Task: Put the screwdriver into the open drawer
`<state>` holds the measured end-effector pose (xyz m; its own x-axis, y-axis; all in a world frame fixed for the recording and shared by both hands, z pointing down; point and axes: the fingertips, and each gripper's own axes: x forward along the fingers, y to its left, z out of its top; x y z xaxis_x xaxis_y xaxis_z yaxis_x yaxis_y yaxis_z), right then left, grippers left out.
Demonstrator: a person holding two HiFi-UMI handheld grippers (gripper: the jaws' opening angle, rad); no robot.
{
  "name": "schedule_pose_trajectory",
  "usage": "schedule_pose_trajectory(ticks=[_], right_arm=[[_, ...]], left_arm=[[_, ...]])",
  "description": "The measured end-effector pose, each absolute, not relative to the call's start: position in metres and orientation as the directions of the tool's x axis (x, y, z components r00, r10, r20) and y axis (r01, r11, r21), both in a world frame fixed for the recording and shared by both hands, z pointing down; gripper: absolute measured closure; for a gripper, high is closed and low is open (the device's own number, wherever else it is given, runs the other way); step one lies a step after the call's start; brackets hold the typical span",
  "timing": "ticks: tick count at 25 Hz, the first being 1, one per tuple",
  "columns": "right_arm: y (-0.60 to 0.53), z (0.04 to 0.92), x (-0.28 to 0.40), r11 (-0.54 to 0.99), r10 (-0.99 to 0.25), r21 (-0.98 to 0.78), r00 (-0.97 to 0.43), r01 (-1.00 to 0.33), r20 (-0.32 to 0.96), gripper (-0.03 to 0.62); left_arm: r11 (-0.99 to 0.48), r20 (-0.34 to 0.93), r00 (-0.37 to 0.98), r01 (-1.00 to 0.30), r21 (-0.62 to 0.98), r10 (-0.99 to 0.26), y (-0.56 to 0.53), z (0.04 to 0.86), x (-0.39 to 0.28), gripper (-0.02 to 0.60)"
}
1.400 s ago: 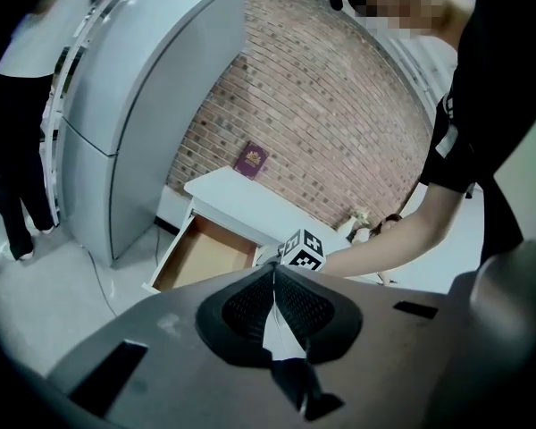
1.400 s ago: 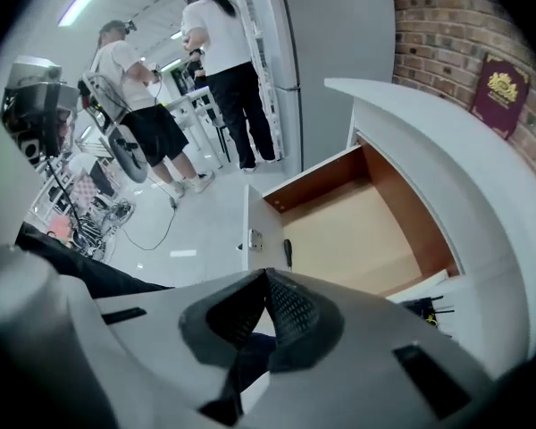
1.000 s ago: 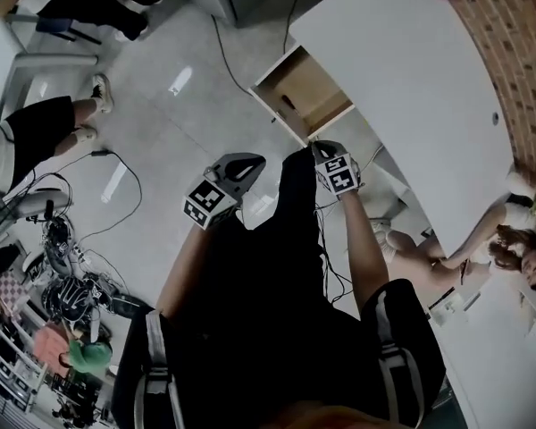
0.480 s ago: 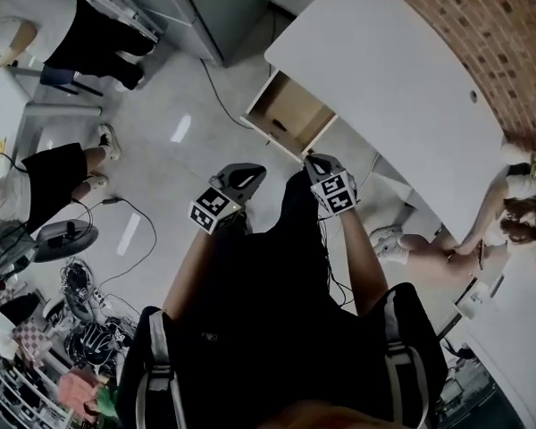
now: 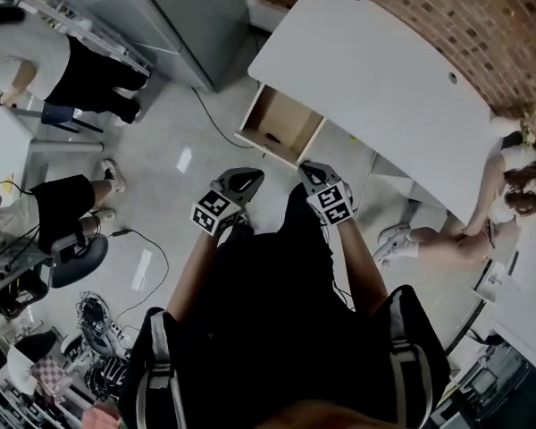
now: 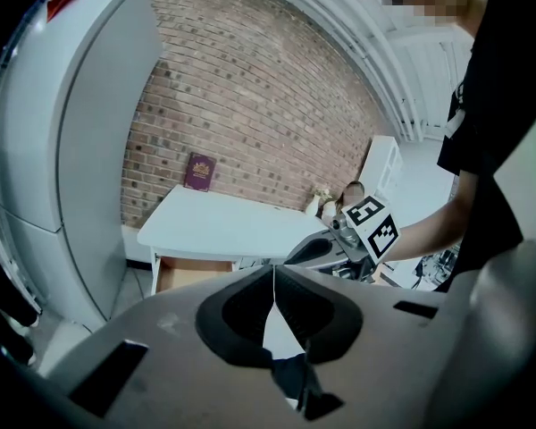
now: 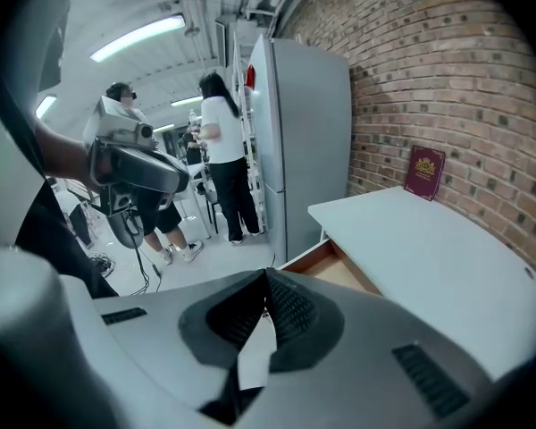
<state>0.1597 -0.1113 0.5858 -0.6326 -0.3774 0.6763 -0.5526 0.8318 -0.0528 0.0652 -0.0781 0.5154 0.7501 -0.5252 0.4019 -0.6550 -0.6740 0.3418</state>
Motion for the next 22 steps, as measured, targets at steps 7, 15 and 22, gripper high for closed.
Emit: schedule_pose_trajectory(ticks=[7,15,22], right_arm=[[-0.099,0.567,0.157,0.828,-0.406,-0.042,-0.649,-0.559,0.643,0.537],[-0.094,0.551,0.154,0.828,-0.428,-0.018,-0.652,-0.561,0.626,0.537],[-0.091,0.549,0.151,0.827,-0.438,-0.005,-0.650,-0.563,0.621,0.537]], left_arm=[[-0.697,0.396,0.760,-0.641,0.322,-0.515,-0.076,0.510,0.070,0.565],[-0.710,0.389,0.766,-0.632,0.311,-0.511,-0.073,0.506,0.072,0.565],[-0.713,0.385,0.765,-0.633,0.302,-0.516,-0.075,0.505,0.068,0.565]])
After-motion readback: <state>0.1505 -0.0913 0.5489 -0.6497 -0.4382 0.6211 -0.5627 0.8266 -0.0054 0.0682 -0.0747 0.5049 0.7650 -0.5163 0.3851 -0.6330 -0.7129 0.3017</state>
